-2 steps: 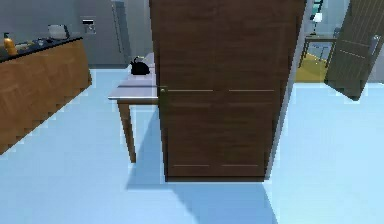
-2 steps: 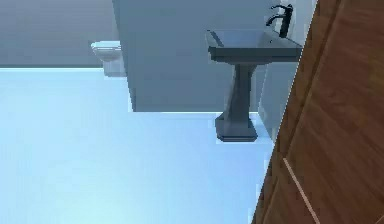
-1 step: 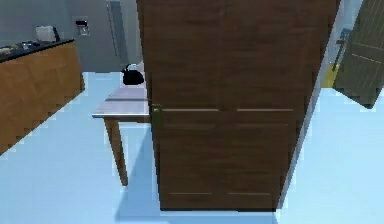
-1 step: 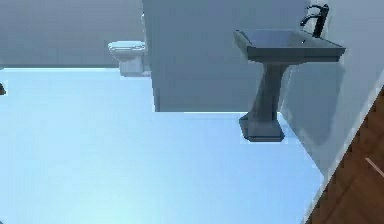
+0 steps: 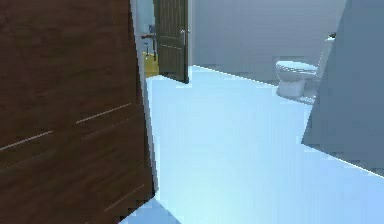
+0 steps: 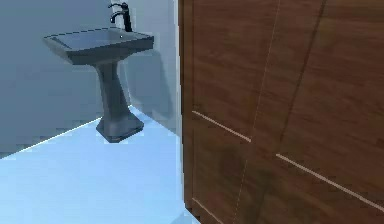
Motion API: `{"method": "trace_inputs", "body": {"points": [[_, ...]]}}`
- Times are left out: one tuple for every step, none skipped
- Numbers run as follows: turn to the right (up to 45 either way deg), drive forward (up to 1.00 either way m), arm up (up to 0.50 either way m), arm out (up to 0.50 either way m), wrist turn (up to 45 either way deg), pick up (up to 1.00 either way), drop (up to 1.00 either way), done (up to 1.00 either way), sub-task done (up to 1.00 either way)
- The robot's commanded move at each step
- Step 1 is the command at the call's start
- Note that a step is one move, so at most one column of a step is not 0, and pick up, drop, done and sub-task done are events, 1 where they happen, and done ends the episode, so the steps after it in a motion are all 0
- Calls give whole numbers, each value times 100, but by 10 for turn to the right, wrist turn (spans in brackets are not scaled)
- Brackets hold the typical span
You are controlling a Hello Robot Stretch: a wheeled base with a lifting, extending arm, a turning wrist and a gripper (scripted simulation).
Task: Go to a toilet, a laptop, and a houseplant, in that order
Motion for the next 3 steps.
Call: {"method": "trace_inputs", "body": {"points": [[150,0,0,0,0,0,0,0,0],[0,100,0,0,0,0,0,0,0],[30,0,0,0,0,0,0,0,0]]}}
